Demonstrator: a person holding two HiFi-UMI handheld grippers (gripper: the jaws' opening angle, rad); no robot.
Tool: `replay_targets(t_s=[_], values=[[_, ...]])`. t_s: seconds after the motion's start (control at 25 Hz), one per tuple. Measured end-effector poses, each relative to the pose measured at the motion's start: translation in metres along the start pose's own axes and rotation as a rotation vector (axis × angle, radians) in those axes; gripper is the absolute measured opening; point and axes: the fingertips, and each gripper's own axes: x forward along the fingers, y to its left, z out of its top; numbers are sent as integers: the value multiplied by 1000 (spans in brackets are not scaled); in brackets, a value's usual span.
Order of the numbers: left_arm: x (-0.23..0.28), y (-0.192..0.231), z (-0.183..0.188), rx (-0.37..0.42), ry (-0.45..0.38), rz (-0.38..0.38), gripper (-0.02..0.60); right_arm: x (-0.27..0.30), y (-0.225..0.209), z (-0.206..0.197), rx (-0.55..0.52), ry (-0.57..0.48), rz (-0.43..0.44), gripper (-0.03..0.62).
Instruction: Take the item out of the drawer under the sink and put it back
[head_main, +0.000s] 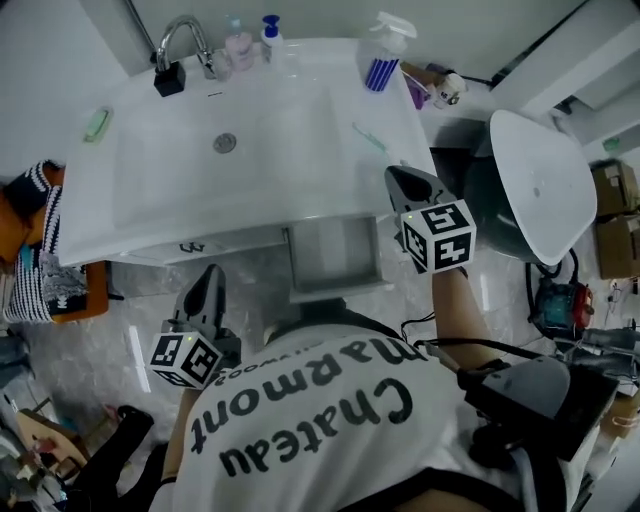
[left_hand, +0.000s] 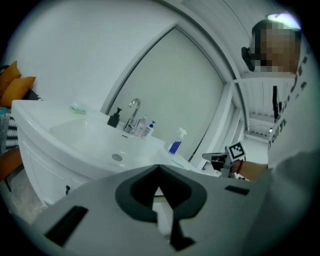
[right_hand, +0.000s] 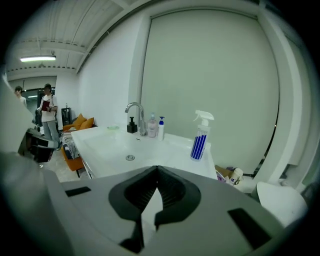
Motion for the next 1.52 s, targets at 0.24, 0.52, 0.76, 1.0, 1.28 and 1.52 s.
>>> replay_targets(t_s=[0.24,0.52,0.76,1.0,1.28,1.52], values=[[-26,5,2,32,8,-68,8,-42,37,-3,22,-20,-40,11],[-50,13,0,82,38,-156,8,-84,79,-17,83,-48,-115,11],[-70,14,-10,103,67,-209,8,-109,109,-39,101,-26,-149,11],[-78,16,-16,112,83,-234,8,-124,124,-48,102,-6,-162,11],[-74,14,-16,117,80,-266,8,-127,130,-49,94,-5,-169,11],[-69,8,-13,137,88,-296,8,-131,130,-52,101,-1,-181,11]])
